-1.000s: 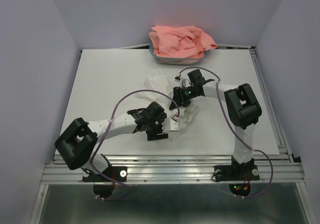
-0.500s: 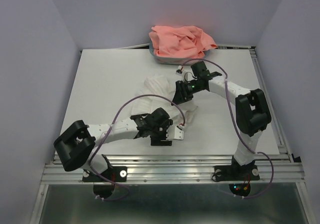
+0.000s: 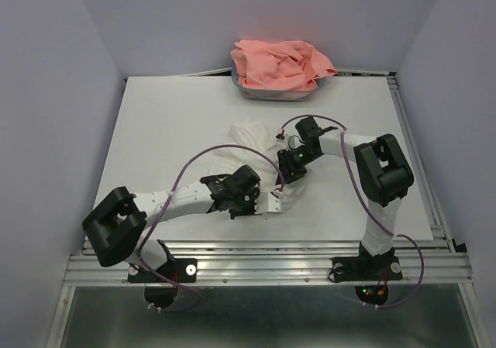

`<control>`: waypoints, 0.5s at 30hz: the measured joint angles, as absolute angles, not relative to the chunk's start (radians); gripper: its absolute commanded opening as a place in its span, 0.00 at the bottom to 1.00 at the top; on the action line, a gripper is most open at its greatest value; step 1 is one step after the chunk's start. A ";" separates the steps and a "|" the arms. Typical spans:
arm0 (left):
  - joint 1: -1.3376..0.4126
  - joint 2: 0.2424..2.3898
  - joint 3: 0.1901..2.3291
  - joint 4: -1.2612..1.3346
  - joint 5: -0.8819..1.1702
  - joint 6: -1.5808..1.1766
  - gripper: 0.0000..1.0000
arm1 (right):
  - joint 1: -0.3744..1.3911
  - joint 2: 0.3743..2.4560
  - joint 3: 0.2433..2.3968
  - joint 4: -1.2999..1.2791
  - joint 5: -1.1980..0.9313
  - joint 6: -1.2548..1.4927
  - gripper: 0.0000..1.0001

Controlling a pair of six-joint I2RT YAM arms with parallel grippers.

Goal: Fold and stack the skirts
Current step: Fold the skirt

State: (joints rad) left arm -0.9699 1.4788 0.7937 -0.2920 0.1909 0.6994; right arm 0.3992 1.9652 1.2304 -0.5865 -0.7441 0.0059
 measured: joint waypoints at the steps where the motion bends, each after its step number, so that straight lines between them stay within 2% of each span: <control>1: -0.963 1.445 0.795 -0.305 0.193 0.698 0.00 | 0.398 1.965 1.226 -0.580 -0.747 0.005 0.33; 8: -0.947 1.267 0.992 -0.332 0.182 0.678 0.00 | 0.398 1.955 1.180 -0.522 -0.784 0.007 0.33; 15: -0.912 1.381 1.103 -0.178 0.119 0.640 0.00 | 0.398 1.932 1.161 -0.493 -0.797 0.035 0.33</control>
